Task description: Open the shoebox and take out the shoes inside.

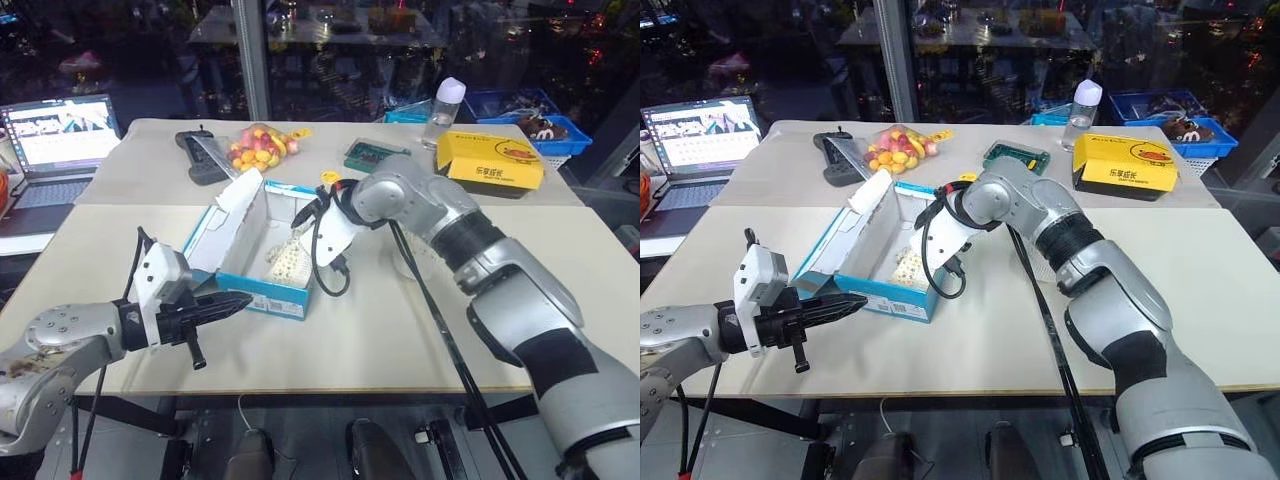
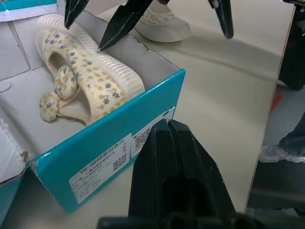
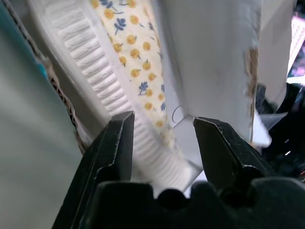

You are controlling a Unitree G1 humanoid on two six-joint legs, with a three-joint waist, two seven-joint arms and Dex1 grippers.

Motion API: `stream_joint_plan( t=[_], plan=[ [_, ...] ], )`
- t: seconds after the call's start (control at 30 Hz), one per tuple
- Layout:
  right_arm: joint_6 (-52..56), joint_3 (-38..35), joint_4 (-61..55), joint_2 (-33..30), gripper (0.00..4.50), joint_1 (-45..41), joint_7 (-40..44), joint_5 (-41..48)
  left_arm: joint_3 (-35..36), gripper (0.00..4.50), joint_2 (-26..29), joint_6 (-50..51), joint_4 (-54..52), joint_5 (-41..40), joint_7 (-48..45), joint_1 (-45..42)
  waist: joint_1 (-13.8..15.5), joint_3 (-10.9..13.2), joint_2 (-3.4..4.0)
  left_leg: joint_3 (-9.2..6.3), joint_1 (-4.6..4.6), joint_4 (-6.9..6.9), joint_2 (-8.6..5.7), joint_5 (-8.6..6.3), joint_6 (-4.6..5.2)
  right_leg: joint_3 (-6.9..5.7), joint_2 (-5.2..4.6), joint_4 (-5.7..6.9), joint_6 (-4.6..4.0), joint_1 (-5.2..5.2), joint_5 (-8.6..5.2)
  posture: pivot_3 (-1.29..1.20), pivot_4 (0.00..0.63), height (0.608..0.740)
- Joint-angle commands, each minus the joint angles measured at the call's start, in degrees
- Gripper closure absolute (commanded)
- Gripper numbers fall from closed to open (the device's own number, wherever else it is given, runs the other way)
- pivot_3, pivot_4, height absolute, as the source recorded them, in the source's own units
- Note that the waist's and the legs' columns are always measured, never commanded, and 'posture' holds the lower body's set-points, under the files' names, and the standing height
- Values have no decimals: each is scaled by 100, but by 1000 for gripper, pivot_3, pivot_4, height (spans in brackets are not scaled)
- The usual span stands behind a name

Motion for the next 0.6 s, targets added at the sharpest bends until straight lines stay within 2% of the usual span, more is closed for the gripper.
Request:
stream_joint_plan(
  t=[0.03, 0.3, 0.6],
  plan=[
    [-362, 9, 276, 22, 1967, -268, -192, -225, 166, 4500, -14, -12, -154, -82, 50, 44, 0, 0, 0, 1, 0, 0, 0, 0, 0, 0, 0, 0, 0, 0, 0, 0, 150, 672],
    [-629, -173, 625, 155, 1967, -678, 167, -20, 230, 4500, -17, -20, -244, -124, 106, 157, 2, 1, 1, -1, 0, 0, 0, 0, 0, 0, 0, 4, -1, -1, 0, 0, 150, 672],
    [-660, -171, 1055, 146, 1967, -990, -103, -309, 207, 4500, -61, -39, -261, -120, 149, 140, 2, 1, 2, -2, 0, 0, 0, 0, 0, 0, 0, 4, -3, -3, -2, 0, 150, 672]
  ],
)
